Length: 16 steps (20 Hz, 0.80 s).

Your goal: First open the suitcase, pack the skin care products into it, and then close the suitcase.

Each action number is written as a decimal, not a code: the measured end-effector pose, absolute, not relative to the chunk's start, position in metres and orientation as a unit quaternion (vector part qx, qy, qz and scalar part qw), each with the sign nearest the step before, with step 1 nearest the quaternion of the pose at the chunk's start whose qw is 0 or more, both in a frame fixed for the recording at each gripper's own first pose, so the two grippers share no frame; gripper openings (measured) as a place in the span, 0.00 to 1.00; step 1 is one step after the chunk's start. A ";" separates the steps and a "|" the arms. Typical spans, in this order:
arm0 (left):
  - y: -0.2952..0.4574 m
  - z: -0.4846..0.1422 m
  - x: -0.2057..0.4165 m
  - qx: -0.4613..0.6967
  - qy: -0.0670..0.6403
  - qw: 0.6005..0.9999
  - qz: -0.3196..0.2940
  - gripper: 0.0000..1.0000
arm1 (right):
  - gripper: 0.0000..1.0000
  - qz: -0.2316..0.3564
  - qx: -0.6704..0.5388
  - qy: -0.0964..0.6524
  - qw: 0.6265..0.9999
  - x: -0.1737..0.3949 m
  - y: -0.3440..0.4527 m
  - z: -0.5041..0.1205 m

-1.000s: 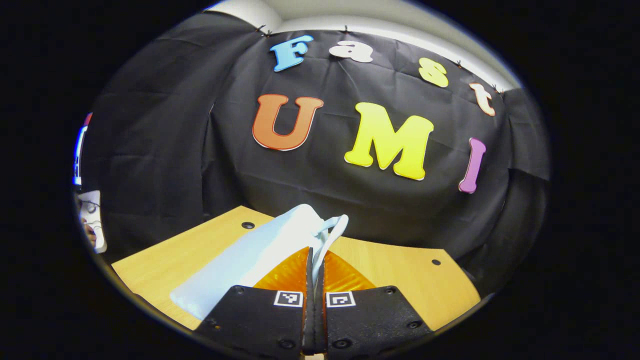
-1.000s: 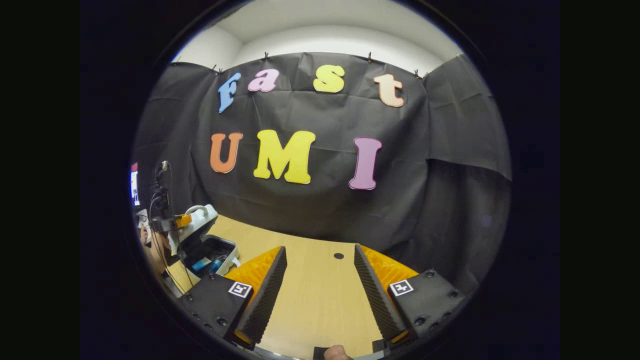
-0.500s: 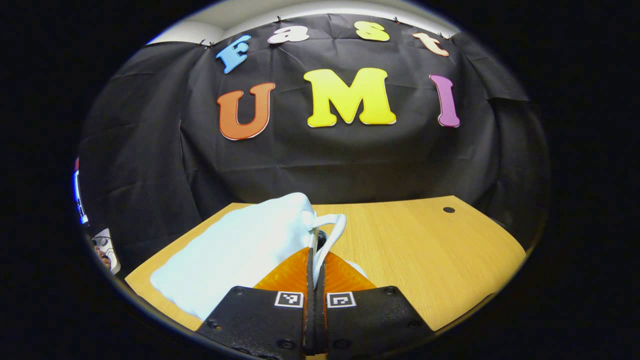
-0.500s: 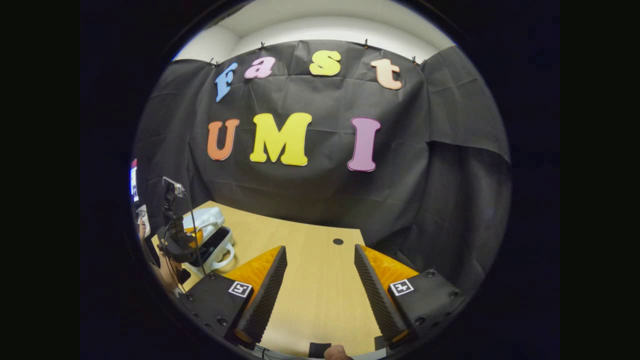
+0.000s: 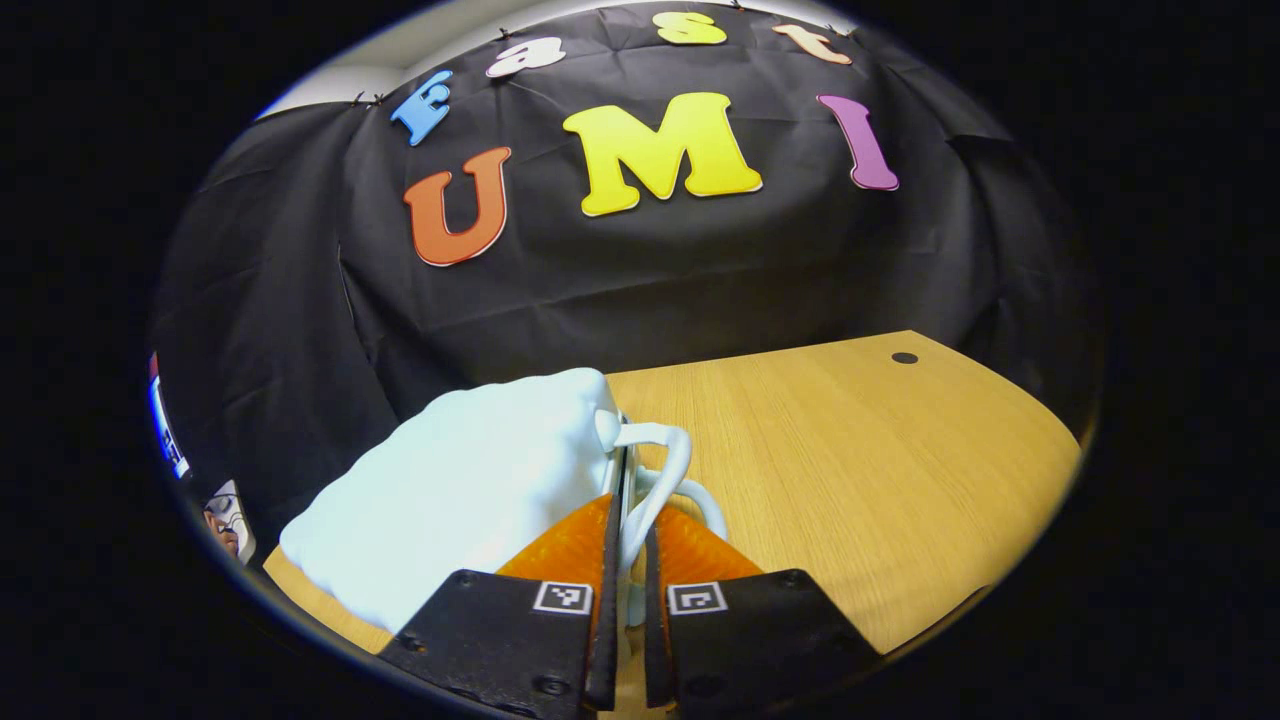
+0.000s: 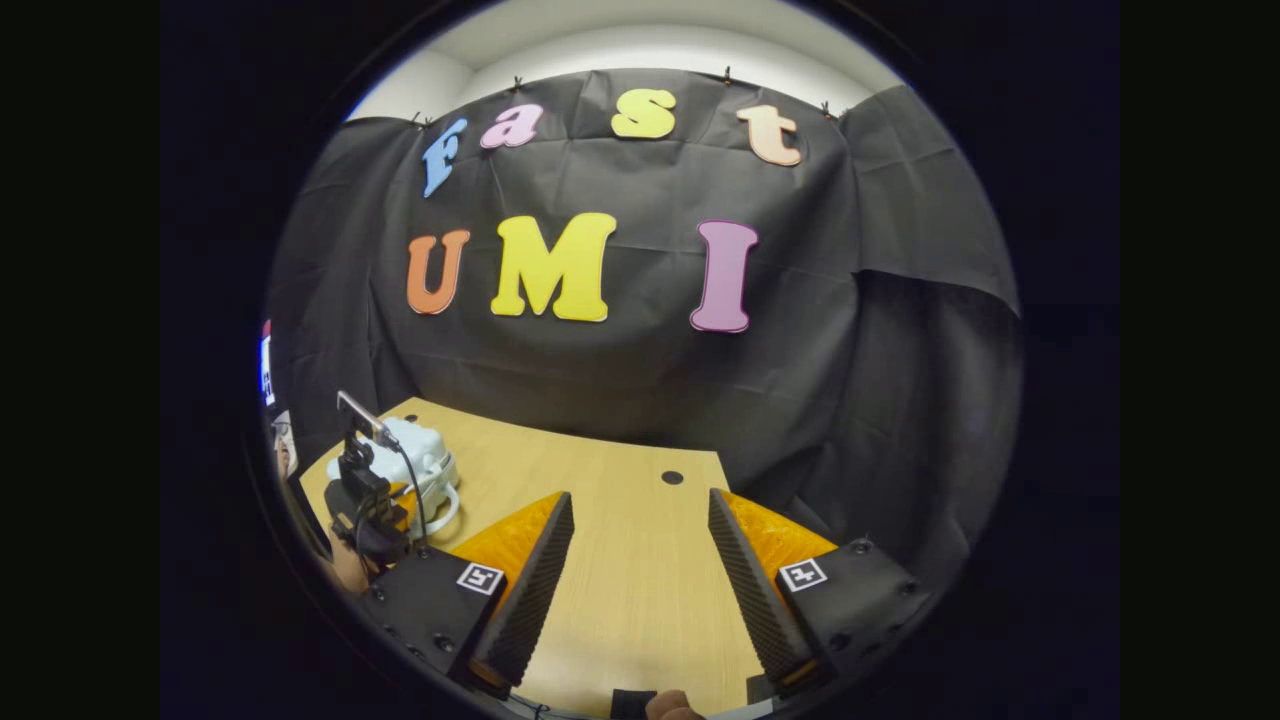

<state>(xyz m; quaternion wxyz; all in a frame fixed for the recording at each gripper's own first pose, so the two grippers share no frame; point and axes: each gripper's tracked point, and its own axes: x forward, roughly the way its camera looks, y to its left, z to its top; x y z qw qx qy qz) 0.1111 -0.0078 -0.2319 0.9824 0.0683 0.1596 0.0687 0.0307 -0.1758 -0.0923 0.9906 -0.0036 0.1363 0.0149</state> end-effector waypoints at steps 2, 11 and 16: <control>-0.013 -0.231 0.113 0.045 0.176 0.981 0.061 0.27 | 0.81 0.015 -0.006 0.132 0.991 0.033 -0.169 -0.078; 0.007 -0.106 0.075 -0.035 0.140 0.989 0.008 0.97 | 0.81 0.017 0.002 0.109 0.994 0.046 -0.075 -0.032; 0.070 -0.041 0.042 -0.008 0.112 0.993 0.019 0.97 | 0.81 0.028 0.022 0.112 0.993 0.050 0.007 -0.032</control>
